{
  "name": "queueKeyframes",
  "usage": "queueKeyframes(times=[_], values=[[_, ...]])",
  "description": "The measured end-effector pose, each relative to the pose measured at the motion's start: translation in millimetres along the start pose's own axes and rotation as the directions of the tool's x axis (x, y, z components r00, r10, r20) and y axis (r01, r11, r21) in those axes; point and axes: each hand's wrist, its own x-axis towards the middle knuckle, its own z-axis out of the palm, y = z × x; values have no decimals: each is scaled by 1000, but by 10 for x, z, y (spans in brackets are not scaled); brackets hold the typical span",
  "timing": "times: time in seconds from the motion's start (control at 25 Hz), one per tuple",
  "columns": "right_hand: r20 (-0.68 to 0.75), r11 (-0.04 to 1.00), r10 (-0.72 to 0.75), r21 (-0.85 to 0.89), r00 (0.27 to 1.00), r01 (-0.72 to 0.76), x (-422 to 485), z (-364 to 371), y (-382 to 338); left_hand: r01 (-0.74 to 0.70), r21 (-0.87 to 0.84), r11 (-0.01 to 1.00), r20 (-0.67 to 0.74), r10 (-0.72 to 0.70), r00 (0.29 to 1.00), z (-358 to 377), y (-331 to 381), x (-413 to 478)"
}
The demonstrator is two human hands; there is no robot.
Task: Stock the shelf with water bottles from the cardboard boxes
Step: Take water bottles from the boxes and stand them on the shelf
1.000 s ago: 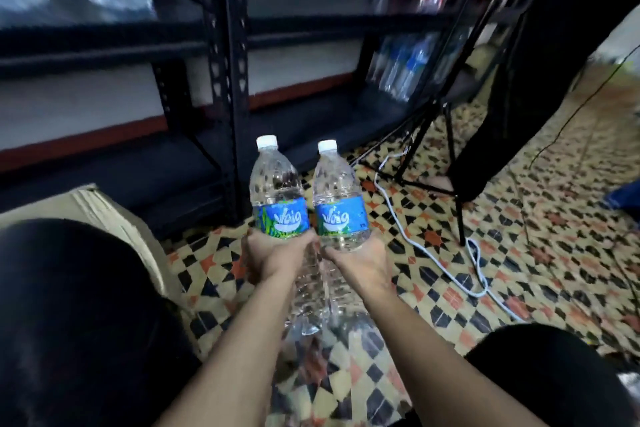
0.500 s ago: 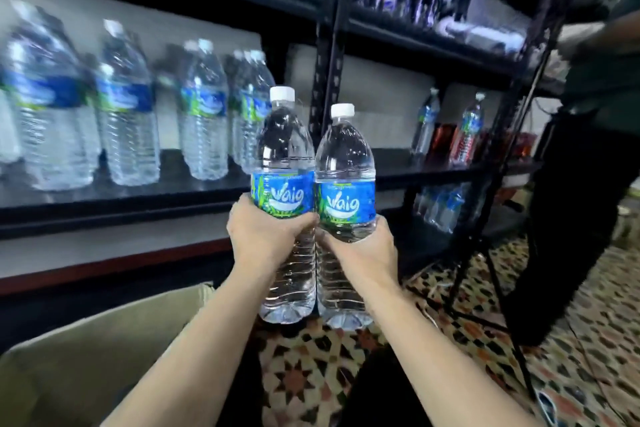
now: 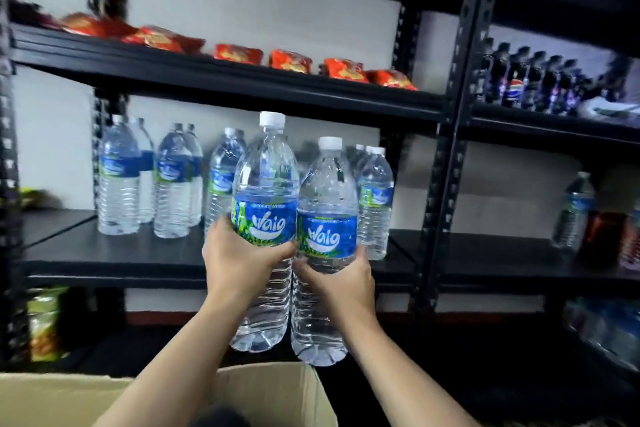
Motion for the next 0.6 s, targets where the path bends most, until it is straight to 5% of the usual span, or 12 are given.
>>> queueKeyframes(times=[0.6], values=[[347,986,-90,162,933,34,404,2644,-421,20,135,991,-323,24,946,-1294,-1044,1634]])
